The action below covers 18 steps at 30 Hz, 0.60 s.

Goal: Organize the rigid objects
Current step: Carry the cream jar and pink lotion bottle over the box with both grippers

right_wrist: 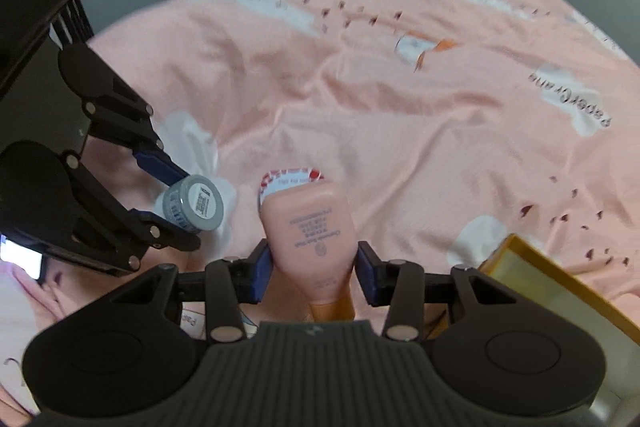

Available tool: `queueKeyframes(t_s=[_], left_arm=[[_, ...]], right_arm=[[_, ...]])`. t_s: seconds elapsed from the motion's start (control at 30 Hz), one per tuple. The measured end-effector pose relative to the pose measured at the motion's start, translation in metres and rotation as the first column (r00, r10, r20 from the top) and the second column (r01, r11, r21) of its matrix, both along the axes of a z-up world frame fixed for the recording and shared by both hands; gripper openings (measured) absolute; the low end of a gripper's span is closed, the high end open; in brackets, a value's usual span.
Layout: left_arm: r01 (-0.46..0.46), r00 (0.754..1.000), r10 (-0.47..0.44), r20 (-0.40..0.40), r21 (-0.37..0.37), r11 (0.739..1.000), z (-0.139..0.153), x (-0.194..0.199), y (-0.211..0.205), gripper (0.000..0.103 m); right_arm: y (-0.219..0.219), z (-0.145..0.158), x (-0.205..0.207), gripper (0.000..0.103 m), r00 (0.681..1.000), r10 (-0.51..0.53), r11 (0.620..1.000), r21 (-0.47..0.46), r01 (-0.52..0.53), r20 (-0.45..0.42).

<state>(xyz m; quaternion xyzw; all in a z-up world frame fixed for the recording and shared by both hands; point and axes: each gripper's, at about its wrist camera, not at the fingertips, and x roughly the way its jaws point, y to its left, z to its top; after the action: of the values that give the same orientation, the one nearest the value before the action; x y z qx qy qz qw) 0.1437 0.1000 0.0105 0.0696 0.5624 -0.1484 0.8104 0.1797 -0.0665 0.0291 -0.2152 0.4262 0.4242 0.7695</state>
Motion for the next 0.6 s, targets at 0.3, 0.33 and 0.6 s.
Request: queueKeyframes(t_s=[0.3, 0.33, 0.6], left_arm=[[0.026, 0.995, -0.023, 0.101, -0.033, 0.999, 0.032, -0.003, -0.027, 0.047], [0.034, 0.993, -0.030, 0.111, -0.035, 0.999, 0.035, -0.002, -0.031, 0.047], [0.138, 0.979, -0.129, 0.159, -0.042, 0.990, 0.046, 0.017, -0.077, 0.047]], right_arm=[[-0.060, 0.057, -0.012, 0.044, 0.988, -0.103, 0.991, 0.101, 0.092, 0.111], [-0.067, 0.060, -0.010, 0.044, 0.986, -0.117, 0.989, 0.103, 0.105, 0.120], [-0.132, 0.057, 0.010, 0.044, 0.948, -0.280, 0.960, 0.061, 0.274, 0.150]])
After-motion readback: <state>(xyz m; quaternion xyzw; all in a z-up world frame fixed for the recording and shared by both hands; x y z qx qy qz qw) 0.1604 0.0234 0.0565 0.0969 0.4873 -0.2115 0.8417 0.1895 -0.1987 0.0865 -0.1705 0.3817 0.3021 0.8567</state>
